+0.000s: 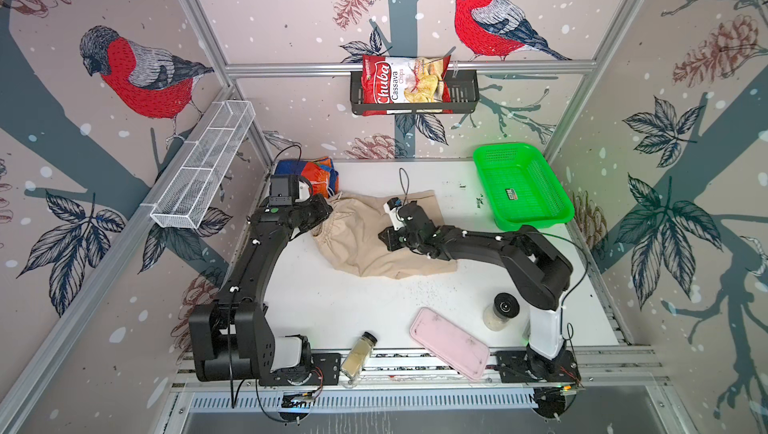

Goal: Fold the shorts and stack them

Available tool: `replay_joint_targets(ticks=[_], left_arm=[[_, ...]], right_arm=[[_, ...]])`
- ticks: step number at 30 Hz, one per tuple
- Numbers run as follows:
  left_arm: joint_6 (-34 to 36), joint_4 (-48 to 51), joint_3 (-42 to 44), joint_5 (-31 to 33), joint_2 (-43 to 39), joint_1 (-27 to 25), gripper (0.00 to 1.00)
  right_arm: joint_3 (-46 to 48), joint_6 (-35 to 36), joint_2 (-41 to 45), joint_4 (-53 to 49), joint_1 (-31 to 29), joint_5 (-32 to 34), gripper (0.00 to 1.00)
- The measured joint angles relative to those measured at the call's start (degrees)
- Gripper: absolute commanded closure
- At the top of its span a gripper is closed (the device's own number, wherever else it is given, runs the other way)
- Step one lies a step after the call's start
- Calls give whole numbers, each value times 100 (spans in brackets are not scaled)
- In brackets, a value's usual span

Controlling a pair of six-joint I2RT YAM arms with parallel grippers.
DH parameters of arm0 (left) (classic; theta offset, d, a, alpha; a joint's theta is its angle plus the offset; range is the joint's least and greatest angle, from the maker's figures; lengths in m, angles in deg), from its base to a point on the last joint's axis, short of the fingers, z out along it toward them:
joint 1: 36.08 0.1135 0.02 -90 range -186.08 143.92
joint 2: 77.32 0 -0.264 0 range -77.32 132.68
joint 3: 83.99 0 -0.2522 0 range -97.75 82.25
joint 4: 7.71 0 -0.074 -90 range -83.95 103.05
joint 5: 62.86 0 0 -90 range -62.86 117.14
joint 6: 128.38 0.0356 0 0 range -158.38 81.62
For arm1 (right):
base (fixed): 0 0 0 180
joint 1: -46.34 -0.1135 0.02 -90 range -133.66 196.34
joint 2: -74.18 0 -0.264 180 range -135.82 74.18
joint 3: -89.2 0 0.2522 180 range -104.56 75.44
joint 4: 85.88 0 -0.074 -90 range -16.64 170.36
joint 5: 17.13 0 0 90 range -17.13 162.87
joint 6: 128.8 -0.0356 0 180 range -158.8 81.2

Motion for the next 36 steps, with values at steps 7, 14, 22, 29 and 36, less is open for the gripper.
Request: replay_joint_targets(ticks=[7,14,22,29,36], left_arm=[[247,7,15,155,-61,0,100],[553,-11,133,328,-155,0,100],[835,-201,313,487,-210,13,100],[883,-404,581,358,-214,238,100],[885,-560,697,190,-256,275,100]], right_arm=[[501,59,704,-48,352,413,80],[181,-96,621,-208,498,769,84],[-990,-387,-354,-437,400,686,87],[-2444,-398,-1523,-828,50,457,89],[-3547,-433,-2514,-1147,57,223,89]])
